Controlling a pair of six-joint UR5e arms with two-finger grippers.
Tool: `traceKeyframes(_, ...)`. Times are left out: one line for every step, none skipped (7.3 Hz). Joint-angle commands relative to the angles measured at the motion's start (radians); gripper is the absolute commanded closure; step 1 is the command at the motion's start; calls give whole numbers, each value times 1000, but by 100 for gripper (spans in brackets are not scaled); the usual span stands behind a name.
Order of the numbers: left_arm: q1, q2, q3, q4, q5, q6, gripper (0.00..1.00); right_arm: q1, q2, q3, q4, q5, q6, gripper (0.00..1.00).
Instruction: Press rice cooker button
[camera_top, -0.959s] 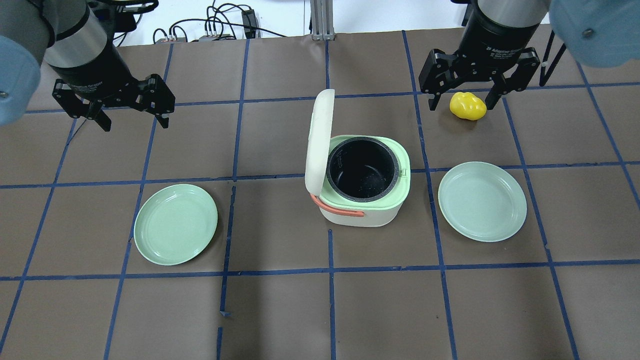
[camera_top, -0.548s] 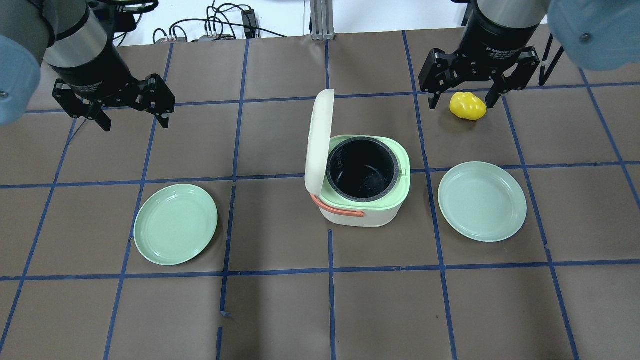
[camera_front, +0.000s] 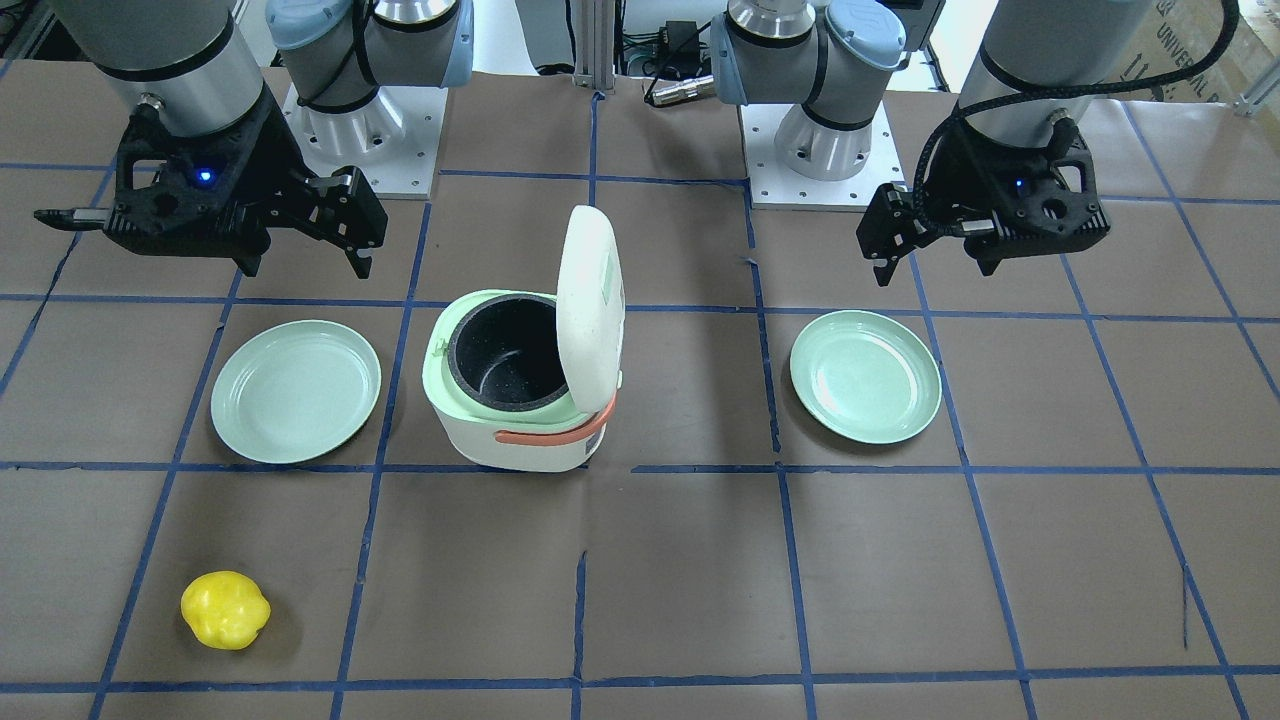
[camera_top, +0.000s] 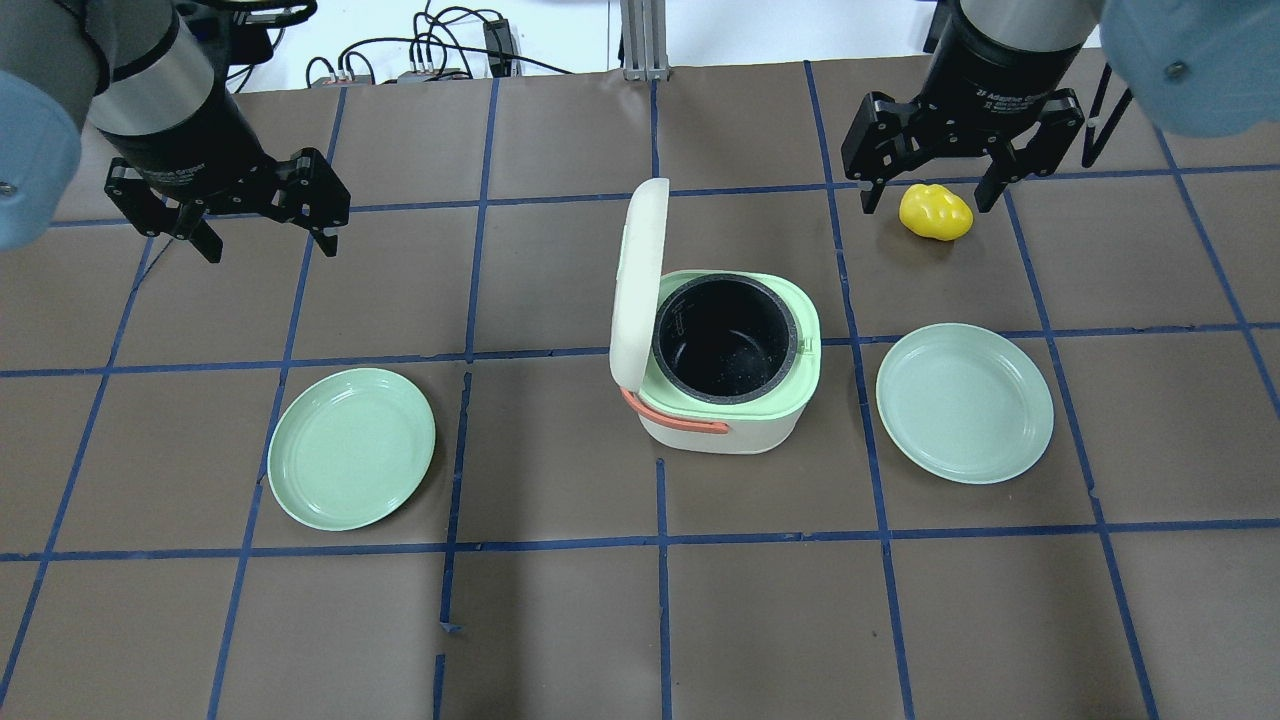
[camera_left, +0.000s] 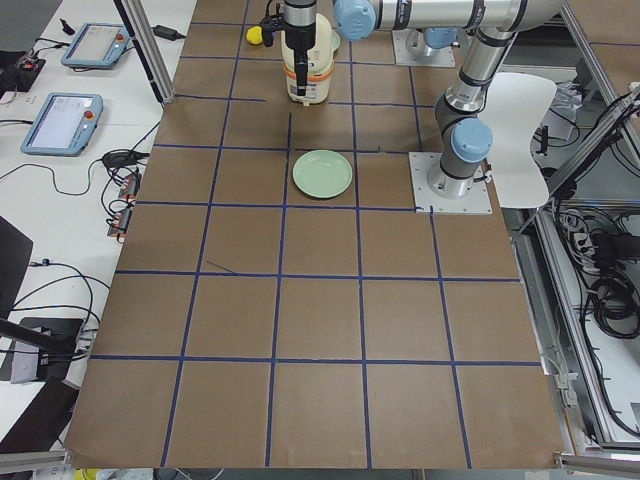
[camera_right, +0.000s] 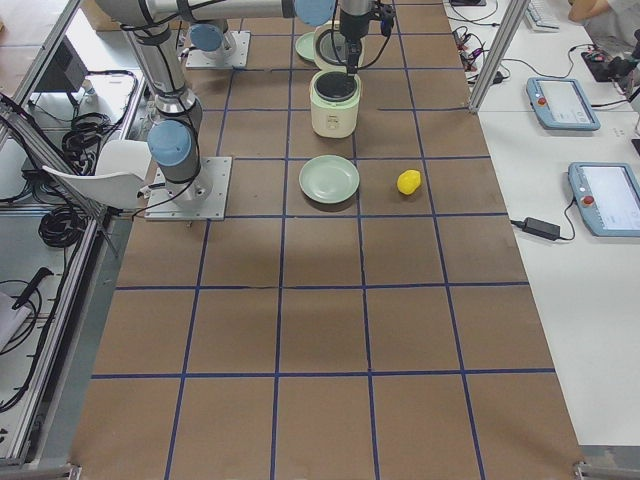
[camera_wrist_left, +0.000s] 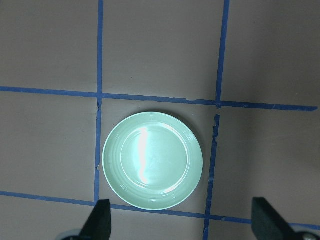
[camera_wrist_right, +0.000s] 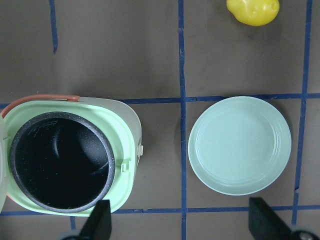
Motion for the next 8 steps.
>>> traceKeyframes(0, 0, 0, 0, 0, 0, 0, 1, 0, -2, 0, -10, 3, 4)
traceKeyframes(0, 0, 0, 0, 0, 0, 0, 2, -1, 0, 2, -7, 7, 4)
traceKeyframes(0, 0, 0, 0, 0, 0, 0, 2, -2, -2, 2, -6, 7, 4)
traceKeyframes(0, 0, 0, 0, 0, 0, 0, 2, -2, -2, 2, -6, 9, 4)
traceKeyframes(0, -1, -2, 0, 0, 0, 0, 2, -2, 0, 2, -1, 9, 4)
traceKeyframes(0, -2, 0, 0, 0, 0, 0, 2, -2, 0, 2, 2, 9, 4)
traceKeyframes(0, -2, 0, 0, 0, 0, 0, 2, -2, 0, 2, 2, 9, 4)
traceKeyframes(0, -2, -2, 0, 0, 0, 0, 4, -2, 0, 2, 0, 9, 3)
